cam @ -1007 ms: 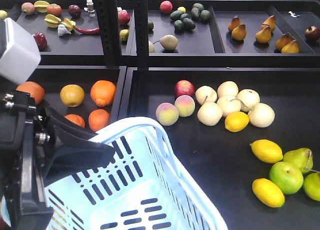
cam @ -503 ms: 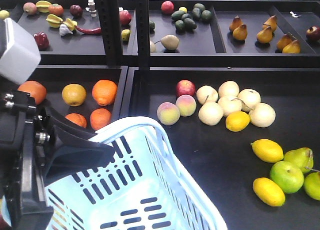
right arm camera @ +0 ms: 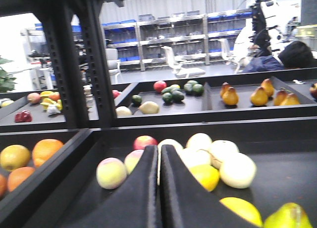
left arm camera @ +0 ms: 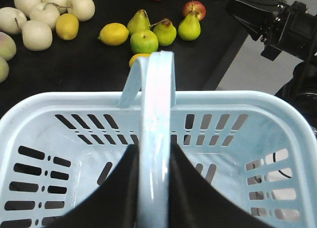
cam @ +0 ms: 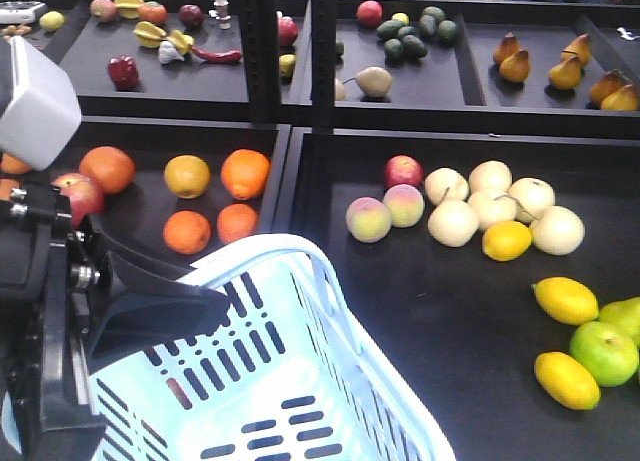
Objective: Pick three apples into basket with both arms
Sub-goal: 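Drive the base away from the table holding the basket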
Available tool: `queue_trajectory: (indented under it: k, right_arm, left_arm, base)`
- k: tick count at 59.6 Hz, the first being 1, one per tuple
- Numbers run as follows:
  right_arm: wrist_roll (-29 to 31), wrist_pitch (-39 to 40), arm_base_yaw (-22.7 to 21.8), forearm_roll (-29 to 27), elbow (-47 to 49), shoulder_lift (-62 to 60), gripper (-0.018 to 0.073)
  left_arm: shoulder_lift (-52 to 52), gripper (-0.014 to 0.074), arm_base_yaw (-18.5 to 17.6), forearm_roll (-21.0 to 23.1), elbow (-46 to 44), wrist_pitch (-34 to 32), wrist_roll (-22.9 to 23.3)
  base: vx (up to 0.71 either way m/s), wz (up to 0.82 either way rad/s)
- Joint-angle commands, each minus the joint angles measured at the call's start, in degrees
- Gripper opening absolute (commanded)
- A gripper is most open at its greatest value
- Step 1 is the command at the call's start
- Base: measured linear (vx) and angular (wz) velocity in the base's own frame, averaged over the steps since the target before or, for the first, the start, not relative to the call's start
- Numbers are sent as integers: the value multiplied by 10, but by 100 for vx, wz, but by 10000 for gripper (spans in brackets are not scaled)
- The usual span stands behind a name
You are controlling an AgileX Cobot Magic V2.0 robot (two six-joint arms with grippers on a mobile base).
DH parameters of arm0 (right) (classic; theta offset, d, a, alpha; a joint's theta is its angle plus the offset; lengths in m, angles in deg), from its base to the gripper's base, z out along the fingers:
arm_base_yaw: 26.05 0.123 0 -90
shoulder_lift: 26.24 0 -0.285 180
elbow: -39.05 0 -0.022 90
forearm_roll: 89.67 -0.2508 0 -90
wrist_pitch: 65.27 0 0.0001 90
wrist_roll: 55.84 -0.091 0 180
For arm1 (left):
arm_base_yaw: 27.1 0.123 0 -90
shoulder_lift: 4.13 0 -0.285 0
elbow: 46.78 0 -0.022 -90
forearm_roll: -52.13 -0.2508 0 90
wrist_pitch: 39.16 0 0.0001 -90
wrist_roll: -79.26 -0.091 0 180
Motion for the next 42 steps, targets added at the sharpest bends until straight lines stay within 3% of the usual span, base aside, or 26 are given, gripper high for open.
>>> queue_trajectory:
  k: [1,42]
  right_arm:
    - [3,40,-2,1,-8,-6,-4]
    - [3,40,-2,1,-8,-6,-4]
  left_arm:
    - [-10,-6,-4,29,-16,-42,7]
    - [-10,-6,-4,28,-16,-42,7]
  base:
    - [-6,21]
    - [-9,35]
